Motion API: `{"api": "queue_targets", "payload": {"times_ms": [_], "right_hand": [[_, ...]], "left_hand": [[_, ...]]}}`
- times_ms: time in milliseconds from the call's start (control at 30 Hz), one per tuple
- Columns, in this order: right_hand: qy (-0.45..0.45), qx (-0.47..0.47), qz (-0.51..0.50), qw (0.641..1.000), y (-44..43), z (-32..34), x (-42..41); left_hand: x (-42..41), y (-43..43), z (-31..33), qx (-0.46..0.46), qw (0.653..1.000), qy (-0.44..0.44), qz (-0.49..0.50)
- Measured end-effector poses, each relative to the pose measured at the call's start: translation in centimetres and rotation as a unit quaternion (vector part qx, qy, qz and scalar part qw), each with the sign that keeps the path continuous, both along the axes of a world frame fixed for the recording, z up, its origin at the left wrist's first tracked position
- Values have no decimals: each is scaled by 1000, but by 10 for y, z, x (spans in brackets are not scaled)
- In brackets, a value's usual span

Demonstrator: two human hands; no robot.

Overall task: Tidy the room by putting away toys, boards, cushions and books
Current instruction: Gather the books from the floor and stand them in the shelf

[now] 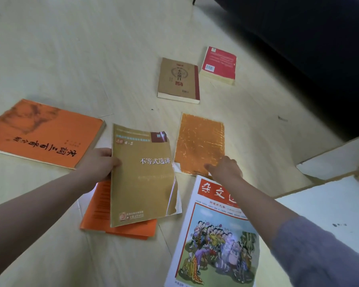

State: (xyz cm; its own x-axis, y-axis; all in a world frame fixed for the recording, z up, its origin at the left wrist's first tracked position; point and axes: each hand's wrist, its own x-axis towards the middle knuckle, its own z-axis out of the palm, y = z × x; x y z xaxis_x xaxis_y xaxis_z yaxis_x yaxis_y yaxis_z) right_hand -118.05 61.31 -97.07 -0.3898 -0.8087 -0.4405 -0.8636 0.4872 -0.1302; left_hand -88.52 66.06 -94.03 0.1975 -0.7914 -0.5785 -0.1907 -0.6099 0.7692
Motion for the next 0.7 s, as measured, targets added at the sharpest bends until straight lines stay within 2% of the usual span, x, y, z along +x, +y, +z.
{"api": "queue_targets", "payload": {"times_ms": [200, 333, 400, 500, 600, 700], "right_hand": [[19, 0, -67, 998, -17, -18, 6], [-30, -3, -134, 990, -23, -18, 1], [-48, -20, -134, 990, -23, -17, -1], [-121, -118, -119, 978, -19, -15, 0], [-205, -257, -119, 937, -14, -2, 3], [-239, -378, -53, 893, -7, 29, 7]], "left_hand": [[7, -2, -7, 5, 1000, -21, -4], [10, -6, -13, 2, 999, -39, -9], [11, -6, -17, 0, 999, -44, -7], [12, -6, -23, 0, 999, -43, -1], [12, -6, -26, -2, 999, -37, 3], [11, -7, -26, -18, 998, -64, -17]]}}
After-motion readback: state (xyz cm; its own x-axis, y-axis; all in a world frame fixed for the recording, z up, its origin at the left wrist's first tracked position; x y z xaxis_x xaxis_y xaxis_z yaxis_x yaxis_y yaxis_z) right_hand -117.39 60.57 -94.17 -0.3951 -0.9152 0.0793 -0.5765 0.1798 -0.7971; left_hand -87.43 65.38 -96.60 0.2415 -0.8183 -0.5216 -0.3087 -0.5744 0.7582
